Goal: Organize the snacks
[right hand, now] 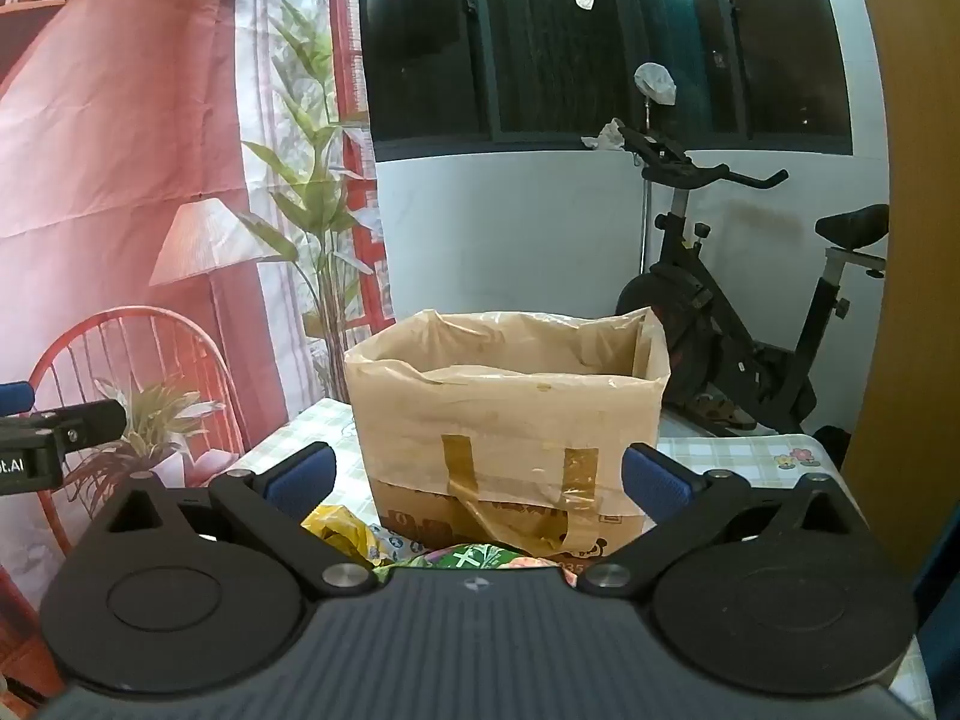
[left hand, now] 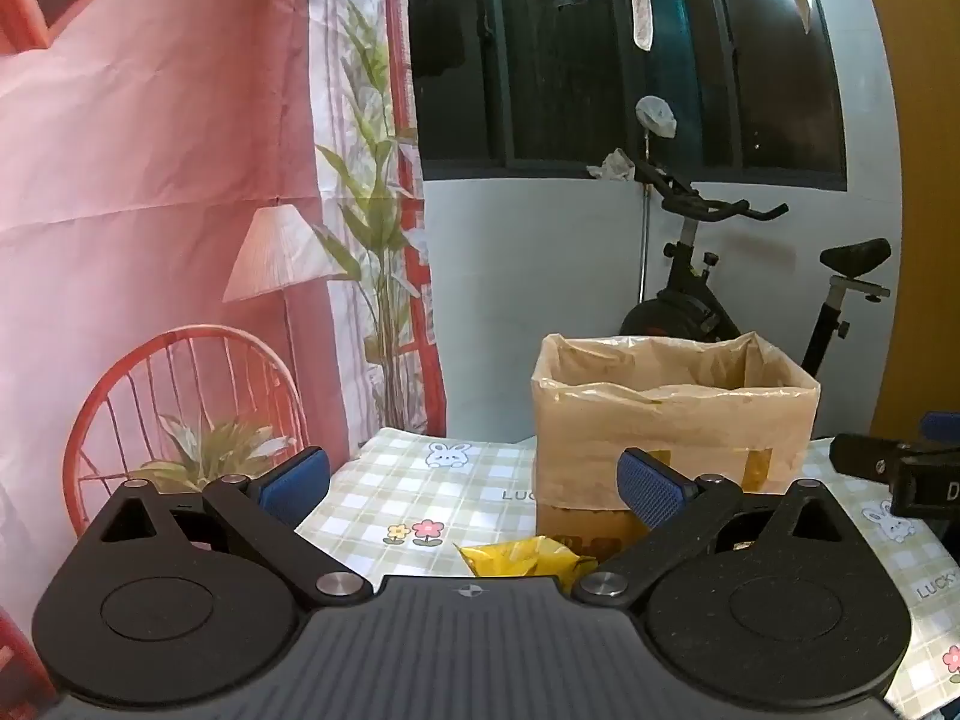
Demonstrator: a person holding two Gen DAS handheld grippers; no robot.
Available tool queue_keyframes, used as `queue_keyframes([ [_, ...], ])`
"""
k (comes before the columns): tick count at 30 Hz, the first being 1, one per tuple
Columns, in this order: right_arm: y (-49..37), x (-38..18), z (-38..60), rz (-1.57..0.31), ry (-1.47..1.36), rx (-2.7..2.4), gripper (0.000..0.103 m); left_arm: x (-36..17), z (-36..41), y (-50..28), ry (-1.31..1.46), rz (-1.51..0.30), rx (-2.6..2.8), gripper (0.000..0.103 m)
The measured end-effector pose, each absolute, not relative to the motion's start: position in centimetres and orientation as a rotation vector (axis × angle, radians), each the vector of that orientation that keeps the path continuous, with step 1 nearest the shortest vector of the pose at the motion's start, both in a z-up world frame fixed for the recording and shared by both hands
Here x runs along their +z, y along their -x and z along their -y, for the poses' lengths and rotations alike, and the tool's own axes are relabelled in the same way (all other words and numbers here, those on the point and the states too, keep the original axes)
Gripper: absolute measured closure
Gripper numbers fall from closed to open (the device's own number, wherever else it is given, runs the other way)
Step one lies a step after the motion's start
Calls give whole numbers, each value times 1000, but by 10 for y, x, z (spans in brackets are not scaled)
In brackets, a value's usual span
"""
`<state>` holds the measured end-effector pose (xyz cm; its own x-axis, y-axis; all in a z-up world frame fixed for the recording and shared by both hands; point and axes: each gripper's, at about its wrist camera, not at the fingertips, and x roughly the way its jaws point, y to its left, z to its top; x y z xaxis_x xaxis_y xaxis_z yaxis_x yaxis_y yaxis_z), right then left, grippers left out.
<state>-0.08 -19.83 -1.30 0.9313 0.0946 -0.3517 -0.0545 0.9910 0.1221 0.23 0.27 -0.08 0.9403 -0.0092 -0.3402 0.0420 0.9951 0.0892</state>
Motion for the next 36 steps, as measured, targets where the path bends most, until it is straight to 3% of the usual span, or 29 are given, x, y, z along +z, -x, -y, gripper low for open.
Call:
queue_keyframes([
  [36,1,-16,201,-369,-110,67,0,-3,2,-1,-123,-330,-6,0],
])
